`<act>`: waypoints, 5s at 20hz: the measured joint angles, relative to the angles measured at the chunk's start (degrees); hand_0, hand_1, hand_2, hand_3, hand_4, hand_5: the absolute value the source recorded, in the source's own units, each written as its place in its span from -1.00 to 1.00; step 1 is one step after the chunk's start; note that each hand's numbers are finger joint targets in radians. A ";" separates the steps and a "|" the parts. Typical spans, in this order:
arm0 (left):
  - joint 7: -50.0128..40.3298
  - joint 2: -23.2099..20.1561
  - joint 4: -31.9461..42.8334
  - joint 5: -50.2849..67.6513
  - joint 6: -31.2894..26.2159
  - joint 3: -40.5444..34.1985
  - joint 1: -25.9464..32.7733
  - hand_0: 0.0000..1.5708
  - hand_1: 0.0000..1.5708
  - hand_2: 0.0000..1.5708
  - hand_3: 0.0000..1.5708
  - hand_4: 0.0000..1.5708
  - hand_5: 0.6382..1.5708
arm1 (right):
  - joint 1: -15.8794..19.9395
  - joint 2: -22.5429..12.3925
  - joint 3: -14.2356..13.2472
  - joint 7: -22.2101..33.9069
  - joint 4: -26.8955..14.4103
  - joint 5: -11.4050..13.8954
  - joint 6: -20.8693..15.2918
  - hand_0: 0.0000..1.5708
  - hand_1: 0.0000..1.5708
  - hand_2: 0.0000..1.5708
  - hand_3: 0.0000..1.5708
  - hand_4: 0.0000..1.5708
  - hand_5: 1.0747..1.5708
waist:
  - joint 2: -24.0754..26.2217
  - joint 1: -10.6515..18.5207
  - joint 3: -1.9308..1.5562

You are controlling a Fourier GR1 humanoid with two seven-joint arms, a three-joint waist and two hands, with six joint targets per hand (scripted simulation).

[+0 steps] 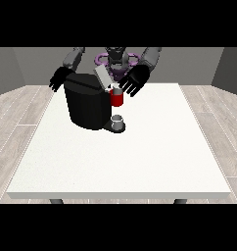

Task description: Insert the coffee pod into the coffee machine and close the lid

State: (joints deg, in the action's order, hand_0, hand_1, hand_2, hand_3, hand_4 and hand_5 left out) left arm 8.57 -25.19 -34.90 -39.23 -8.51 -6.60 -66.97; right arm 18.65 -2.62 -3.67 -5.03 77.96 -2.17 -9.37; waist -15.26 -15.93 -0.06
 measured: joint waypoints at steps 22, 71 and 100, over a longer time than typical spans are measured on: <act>1.48 -0.78 0.29 -4.06 -4.48 2.83 1.79 -1.00 -1.00 -1.00 -1.00 -1.00 1.00 | -2.26 1.09 0.74 0.73 -0.47 0.63 -1.50 -1.00 -1.00 -1.00 -1.00 -0.48 1.00 | 4.08 1.17 0.04; 0.46 24.63 -26.80 33.35 -8.99 -8.59 43.79 -1.00 -1.00 -1.00 -1.00 -1.00 1.00 | 1.21 -7.41 -0.41 6.51 -1.76 -1.80 11.98 -1.00 -1.00 -1.00 -1.00 -1.00 1.00 | 21.63 25.11 0.06; -4.72 20.38 -43.96 40.24 -3.95 -3.74 51.15 -1.00 -1.00 -1.00 -1.00 -1.00 1.00 | 17.70 -6.50 -0.98 0.13 -16.45 2.92 12.40 -1.00 -1.00 -1.00 -1.00 -1.00 1.00 | 11.80 23.36 0.36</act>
State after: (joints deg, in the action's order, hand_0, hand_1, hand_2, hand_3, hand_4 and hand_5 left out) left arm 3.84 -4.81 -78.86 1.01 -12.46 -10.34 -15.82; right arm 36.34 -9.12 -4.65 -4.90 61.51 0.75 3.03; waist -3.46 7.43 0.30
